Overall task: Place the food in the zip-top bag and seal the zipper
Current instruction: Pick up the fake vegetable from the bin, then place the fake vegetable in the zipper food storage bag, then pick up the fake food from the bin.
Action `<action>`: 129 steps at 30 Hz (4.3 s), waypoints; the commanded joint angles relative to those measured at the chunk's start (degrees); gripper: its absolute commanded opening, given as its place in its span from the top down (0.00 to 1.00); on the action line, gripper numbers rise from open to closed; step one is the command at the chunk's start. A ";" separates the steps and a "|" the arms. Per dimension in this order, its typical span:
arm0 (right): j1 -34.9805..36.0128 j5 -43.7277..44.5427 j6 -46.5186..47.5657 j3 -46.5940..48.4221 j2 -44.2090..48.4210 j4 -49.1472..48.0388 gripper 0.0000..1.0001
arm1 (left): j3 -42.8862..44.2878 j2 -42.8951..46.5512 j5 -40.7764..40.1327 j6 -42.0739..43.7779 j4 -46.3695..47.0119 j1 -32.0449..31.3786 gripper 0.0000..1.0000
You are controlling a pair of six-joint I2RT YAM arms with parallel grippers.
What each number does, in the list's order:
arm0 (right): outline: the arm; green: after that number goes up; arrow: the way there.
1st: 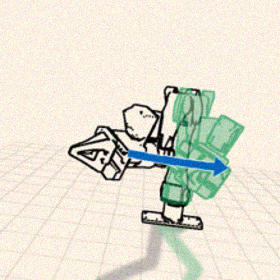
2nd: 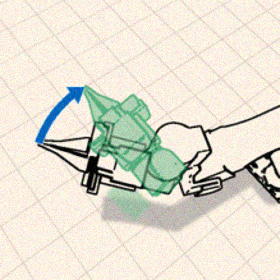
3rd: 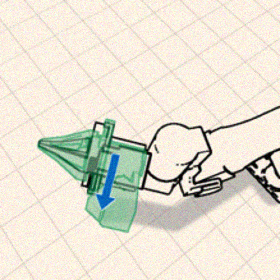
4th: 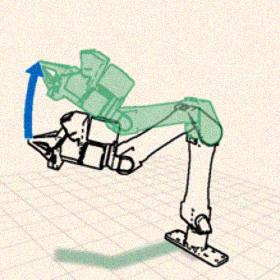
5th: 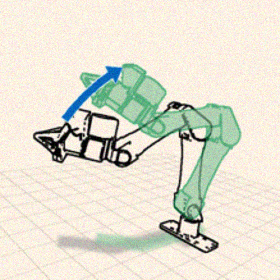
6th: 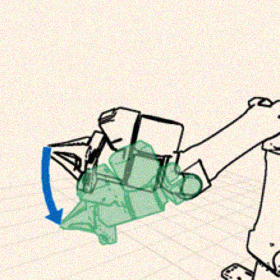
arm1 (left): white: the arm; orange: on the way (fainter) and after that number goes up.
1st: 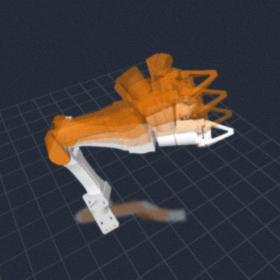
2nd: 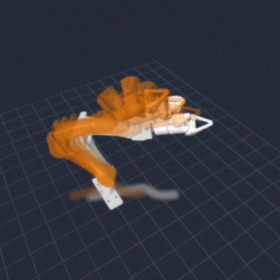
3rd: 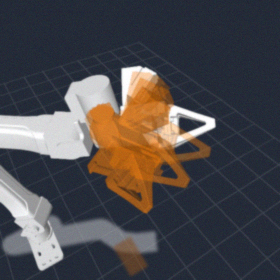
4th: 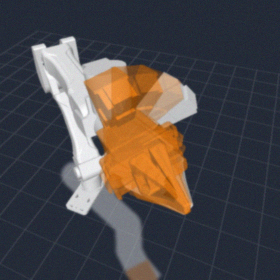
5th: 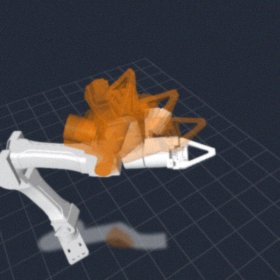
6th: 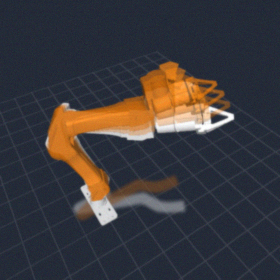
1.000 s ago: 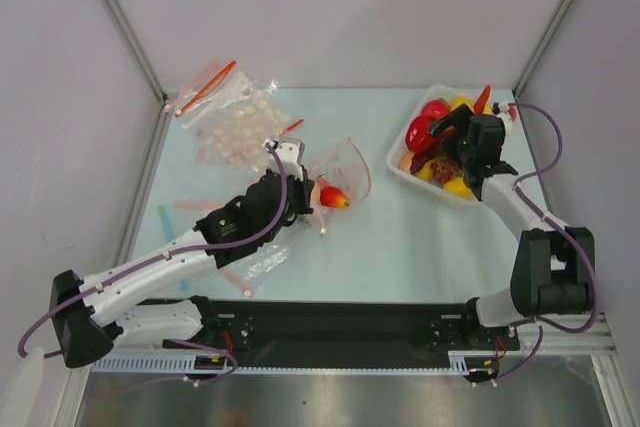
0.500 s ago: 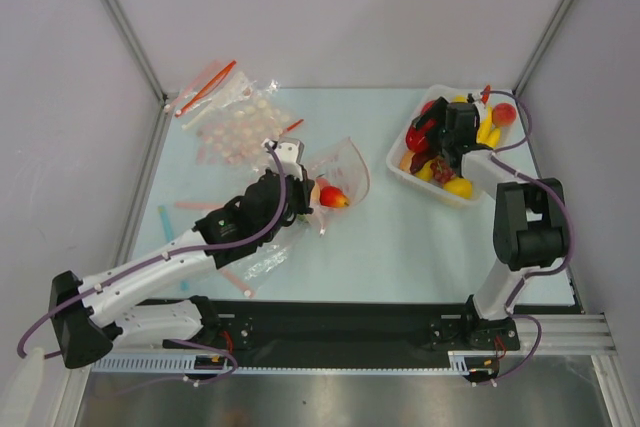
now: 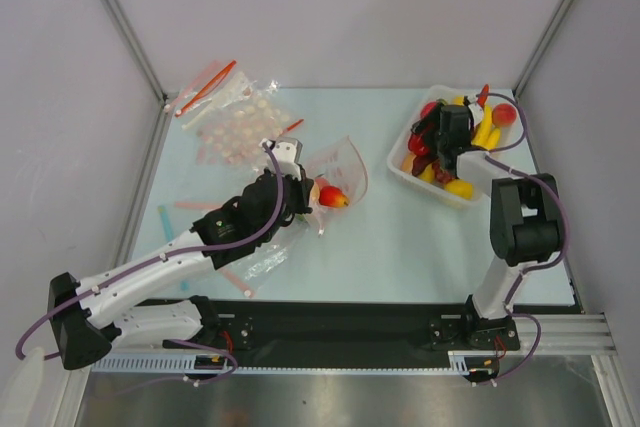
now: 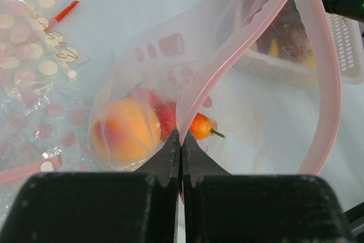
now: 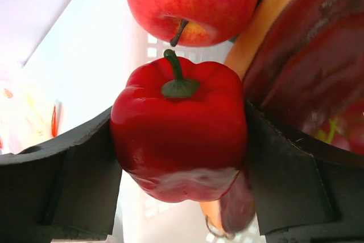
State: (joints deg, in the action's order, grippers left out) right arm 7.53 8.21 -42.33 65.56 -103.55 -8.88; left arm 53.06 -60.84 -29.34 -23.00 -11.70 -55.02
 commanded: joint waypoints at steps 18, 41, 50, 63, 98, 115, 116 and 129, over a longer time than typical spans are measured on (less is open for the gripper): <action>9.86 -29.29 14.09 -12.38 39.72 1.69 0.49 | 1.17 0.72 1.48 -0.64 1.68 0.27 1.00; 38.35 -16.65 32.84 -20.56 47.39 -13.61 0.60 | 1.00 2.56 10.18 -0.02 3.79 0.27 1.00; 38.44 -17.43 33.54 -17.75 41.41 -9.23 0.00 | -0.24 4.59 3.25 -1.16 3.01 0.27 1.00; 38.44 -8.21 32.92 -18.19 47.64 -5.09 0.01 | 0.29 4.85 -3.79 -2.75 -0.16 0.27 1.00; -0.67 1.54 1.11 -21.70 37.72 4.40 0.00 | -1.38 4.85 -2.12 1.38 2.83 0.27 1.00; -3.93 12.44 -7.41 -15.47 17.51 -2.73 0.09 | -2.96 7.40 -3.35 -1.78 3.35 0.27 1.00; -4.01 14.71 -8.90 -13.37 15.07 -1.24 0.09 | -2.87 7.23 -3.35 -1.69 3.35 0.27 1.00; -3.93 18.60 -11.81 -5.18 3.27 -4.47 0.19 | -2.44 7.05 -3.26 -1.69 2.83 0.36 1.00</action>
State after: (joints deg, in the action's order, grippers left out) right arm 3.64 22.59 -52.23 56.75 -98.30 -11.88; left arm 50.35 -54.52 -32.77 -23.97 -10.81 -54.98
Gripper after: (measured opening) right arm 0.840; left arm 0.009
